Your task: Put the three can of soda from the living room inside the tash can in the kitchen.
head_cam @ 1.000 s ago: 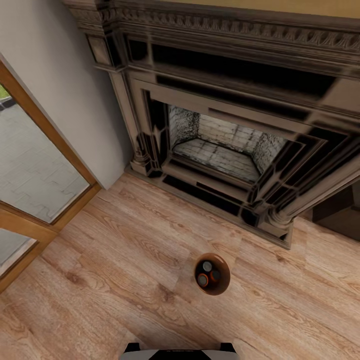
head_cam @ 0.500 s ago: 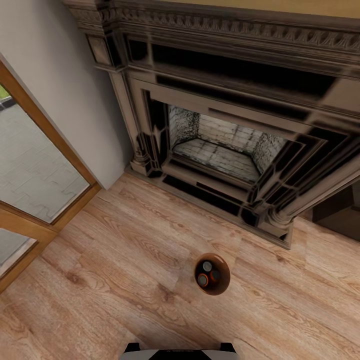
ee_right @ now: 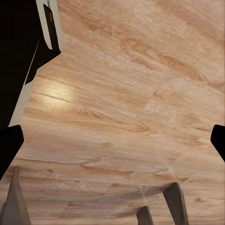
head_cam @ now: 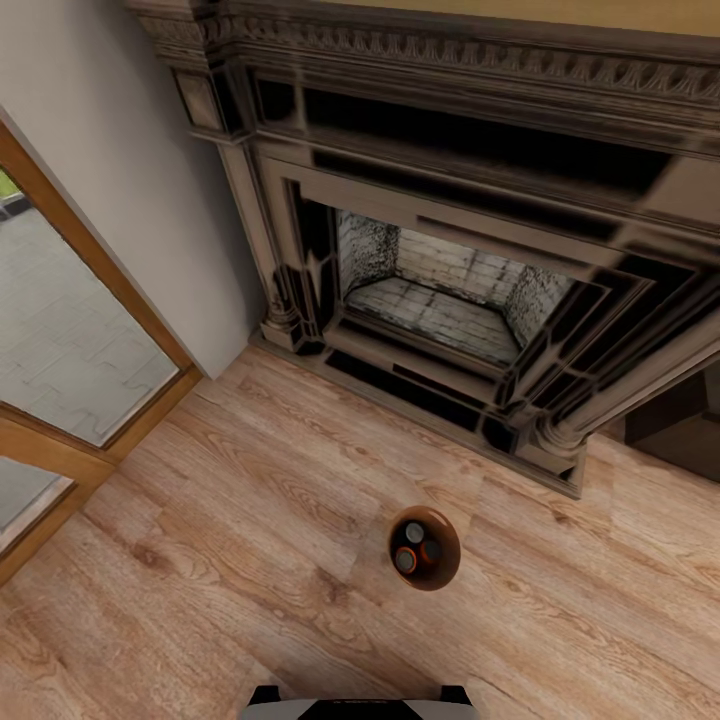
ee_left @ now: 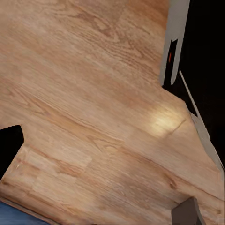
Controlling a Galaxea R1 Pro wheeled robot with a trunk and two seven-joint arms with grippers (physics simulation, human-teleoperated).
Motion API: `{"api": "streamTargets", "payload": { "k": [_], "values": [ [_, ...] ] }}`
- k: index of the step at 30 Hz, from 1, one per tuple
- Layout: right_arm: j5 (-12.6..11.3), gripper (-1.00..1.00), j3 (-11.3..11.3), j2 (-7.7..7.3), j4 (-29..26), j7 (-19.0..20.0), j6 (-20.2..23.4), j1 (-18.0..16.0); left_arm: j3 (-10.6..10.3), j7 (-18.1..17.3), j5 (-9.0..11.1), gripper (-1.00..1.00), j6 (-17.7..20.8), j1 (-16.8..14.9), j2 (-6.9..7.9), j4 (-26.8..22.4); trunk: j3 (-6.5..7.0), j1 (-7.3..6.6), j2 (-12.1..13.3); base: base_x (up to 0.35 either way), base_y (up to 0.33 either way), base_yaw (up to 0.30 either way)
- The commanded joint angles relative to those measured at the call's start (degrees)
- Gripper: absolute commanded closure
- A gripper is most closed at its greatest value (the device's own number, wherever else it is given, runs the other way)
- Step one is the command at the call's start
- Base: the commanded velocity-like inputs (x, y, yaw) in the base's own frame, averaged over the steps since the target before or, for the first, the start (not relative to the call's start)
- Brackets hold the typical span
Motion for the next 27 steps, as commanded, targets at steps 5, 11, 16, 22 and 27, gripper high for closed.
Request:
{"api": "streamTargets", "payload": {
  "k": [5,11,16,22,27],
  "values": [
    [-0.02,-1.0,-0.01,0.07,0.01,0.0,0.0,0.0,-0.23,5.61,-0.28,-1.0,0.03,0.0,0.02,0.0,0.0,0.0,0.0,0.0,0.0,0.0],
    [-0.17,-1.0,-0.01,0.4,0.37,0.0,0.0,0.0,-0.3,7.16,-0.46,-1.0,0.2,0.0,-0.29,-0.02,0.0,0.0,0.0,0.0,0.0,0.0],
    [-0.23,-1.0,-0.01,0.92,0.49,0.0,0.0,0.0,-0.32,7.33,-0.48,-1.0,0.24,0.0,-0.75,-0.02,0.0,0.0,0.0,0.0,0.0,0.0],
    [-0.26,-1.0,-0.01,1.05,0.52,0.0,0.0,0.0,-0.3,7.36,-0.49,-1.0,0.22,0.0,-0.85,-0.02,0.0,0.0,0.0,0.0,0.0,0.0],
    [-0.26,-1.0,-0.01,1.06,0.53,0.0,0.0,0.0,-0.28,7.36,-0.49,-1.0,0.22,0.0,-0.85,0.0,0.0,0.0,0.0,0.0,0.0,0.0]
  ]
}}
